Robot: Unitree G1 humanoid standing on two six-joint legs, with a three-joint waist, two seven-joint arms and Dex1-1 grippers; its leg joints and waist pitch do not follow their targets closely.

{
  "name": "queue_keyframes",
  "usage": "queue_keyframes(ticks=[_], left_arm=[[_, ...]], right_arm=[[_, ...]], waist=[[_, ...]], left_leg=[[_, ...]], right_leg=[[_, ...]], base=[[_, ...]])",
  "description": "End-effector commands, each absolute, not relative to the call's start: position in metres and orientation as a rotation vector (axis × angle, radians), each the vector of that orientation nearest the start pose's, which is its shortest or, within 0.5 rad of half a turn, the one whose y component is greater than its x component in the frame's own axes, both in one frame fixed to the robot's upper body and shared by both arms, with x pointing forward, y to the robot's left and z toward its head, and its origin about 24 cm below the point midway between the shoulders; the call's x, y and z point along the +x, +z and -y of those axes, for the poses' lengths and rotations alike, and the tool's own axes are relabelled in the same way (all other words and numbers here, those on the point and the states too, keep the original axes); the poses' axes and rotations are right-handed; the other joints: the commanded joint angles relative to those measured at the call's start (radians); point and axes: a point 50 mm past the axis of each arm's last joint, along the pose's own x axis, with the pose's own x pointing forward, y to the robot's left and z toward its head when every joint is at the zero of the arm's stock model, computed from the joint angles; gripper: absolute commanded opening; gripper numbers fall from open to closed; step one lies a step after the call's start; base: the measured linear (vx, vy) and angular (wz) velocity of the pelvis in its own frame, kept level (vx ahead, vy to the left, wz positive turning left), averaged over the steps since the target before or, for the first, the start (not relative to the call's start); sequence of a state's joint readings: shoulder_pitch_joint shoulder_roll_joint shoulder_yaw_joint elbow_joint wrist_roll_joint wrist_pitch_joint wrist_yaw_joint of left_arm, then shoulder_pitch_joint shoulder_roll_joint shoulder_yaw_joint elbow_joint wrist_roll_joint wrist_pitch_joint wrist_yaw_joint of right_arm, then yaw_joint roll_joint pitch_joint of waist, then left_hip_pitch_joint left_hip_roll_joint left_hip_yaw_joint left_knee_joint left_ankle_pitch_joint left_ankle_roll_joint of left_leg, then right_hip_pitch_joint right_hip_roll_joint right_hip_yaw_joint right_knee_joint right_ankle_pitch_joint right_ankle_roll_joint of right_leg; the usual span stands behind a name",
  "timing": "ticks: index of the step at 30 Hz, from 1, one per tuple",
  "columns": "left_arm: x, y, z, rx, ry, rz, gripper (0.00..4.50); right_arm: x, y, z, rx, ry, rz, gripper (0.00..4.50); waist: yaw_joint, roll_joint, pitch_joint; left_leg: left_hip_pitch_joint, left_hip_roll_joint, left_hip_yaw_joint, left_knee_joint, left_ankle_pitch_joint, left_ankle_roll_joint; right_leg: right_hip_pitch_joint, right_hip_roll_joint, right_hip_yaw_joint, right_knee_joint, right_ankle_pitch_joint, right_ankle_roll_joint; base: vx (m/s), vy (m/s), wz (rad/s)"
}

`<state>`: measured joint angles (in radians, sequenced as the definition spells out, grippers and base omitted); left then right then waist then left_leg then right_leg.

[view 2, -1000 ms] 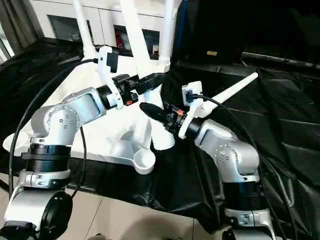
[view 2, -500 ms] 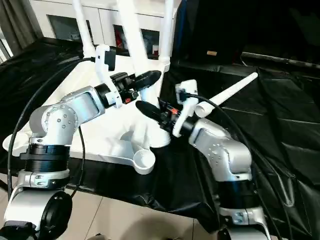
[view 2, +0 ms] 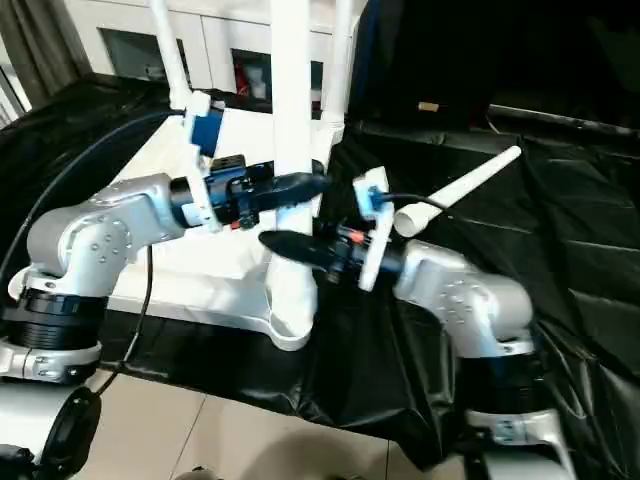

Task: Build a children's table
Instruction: Pick table leg

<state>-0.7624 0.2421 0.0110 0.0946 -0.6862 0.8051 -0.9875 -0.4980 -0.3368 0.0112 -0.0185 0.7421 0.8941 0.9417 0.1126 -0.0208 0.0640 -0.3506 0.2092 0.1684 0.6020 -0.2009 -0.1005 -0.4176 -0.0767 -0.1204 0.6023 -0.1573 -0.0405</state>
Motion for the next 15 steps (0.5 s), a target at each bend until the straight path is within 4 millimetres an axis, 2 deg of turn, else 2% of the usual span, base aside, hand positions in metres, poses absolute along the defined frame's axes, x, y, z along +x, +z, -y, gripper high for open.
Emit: queue_keyframes(ticks=[1,4,5,6,8,13,15], left_arm=[[0.309,0.216,-0.083,-0.357,-1.496,0.039,1.9],[0.309,0.212,-0.083,-0.343,-1.499,0.03,1.89],[0.31,0.211,-0.083,-0.341,-1.497,0.025,1.89],[0.31,0.21,-0.083,-0.338,-1.495,0.02,1.89],[0.31,0.209,-0.083,-0.336,-1.494,0.016,1.89],[0.313,0.207,-0.084,-0.309,-1.436,0.013,1.89],[0.321,0.202,-0.084,-0.287,-1.337,-0.018,2.59]], right_arm=[[0.285,0.129,0.116,0.441,1.302,-0.342,2.66],[0.284,0.128,0.114,0.422,1.309,-0.358,2.53],[0.284,0.127,0.114,0.414,1.311,-0.362,2.29],[0.284,0.126,0.114,0.407,1.307,-0.363,2.25],[0.285,0.126,0.113,0.398,1.296,-0.361,2.19],[0.291,0.125,0.111,0.352,1.223,-0.332,2.07],[0.295,0.123,0.11,0.308,1.155,-0.31,2.02]], waist=[[0.002,-0.006,-0.08],[0.0,-0.006,-0.079],[0.0,-0.005,-0.08],[0.0,-0.009,-0.081],[0.002,-0.004,-0.081],[0.001,-0.006,-0.083],[0.0,-0.004,-0.082]], left_leg=[[-0.011,0.011,0.003,-0.061,-0.064,0.037],[-0.009,0.01,0.003,-0.061,-0.066,0.034],[-0.007,0.011,0.003,-0.061,-0.067,0.032],[-0.009,0.011,0.003,-0.061,-0.063,0.032],[-0.008,0.012,0.003,-0.061,-0.058,0.031],[-0.011,0.012,0.002,-0.06,-0.046,0.029],[-0.008,0.012,0.002,-0.061,-0.05,0.024]], right_leg=[[0.08,-0.065,0.058,-0.074,-0.293,-0.093],[0.077,-0.062,0.056,-0.08,-0.334,-0.068],[0.076,-0.063,0.055,-0.081,-0.343,-0.063],[0.077,-0.062,0.056,-0.08,-0.339,-0.06],[0.074,-0.061,0.056,-0.078,-0.325,-0.061],[0.076,-0.062,0.057,-0.072,-0.288,-0.075],[0.076,-0.061,0.056,-0.073,-0.293,-0.071]], base=[[0.0,0.0,0.0],[0.0,0.0,0.0],[0.0,0.0,0.0],[0.0,0.0,0.0],[0.0,0.0,0.0],[0.0,0.0,0.0],[0.0,0.0,0.0]])
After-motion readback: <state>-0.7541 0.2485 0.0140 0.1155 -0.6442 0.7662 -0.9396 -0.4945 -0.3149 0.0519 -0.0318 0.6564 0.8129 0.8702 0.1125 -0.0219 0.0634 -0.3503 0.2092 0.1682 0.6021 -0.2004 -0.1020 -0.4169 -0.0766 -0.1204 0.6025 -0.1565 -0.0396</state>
